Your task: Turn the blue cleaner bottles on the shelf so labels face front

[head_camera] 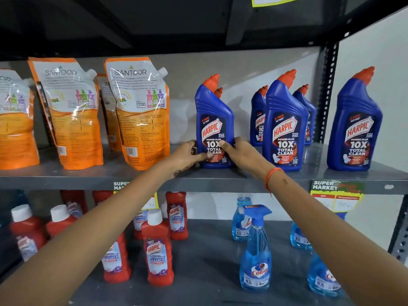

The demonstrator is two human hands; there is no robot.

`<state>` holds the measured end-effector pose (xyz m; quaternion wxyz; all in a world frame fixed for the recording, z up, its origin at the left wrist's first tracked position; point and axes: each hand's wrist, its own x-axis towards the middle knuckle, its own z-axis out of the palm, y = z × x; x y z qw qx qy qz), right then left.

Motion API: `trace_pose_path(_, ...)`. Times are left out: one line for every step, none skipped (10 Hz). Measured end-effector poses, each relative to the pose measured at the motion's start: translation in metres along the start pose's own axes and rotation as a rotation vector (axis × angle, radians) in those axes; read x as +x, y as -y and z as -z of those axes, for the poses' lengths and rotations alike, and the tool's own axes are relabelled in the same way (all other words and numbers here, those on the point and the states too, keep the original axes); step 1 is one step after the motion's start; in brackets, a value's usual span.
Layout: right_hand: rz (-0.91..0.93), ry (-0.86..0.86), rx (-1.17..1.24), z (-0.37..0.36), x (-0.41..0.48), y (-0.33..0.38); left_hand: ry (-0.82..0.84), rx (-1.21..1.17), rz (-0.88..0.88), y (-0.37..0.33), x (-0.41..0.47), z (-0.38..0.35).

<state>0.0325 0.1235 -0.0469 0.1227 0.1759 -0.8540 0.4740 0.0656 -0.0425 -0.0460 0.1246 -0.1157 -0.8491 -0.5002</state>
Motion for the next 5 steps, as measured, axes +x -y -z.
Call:
trace_pose_path(0.008, 0.004, 0.004, 0.0, -0.005, 0.003, -0.003, 0.014, -0.004, -0.002, -0.005, 0.001)
trace_pose_path(0.013, 0.001, 0.016, 0.002, -0.011, 0.006, -0.014, 0.025, 0.003, -0.003, -0.01, 0.002)
trace_pose_path(0.007, 0.016, 0.033, 0.002, -0.012, 0.004, -0.009, 0.02, 0.0, -0.001, -0.009, 0.0)
trace_pose_path(-0.011, 0.034, 0.041, 0.0, -0.012, 0.004, -0.034, 0.057, 0.035, -0.003, -0.008, -0.001)
trace_pose_path(-0.036, 0.004, -0.012, 0.004, -0.018, 0.01, -0.149, 0.145, 0.071, -0.011, -0.011, -0.001)
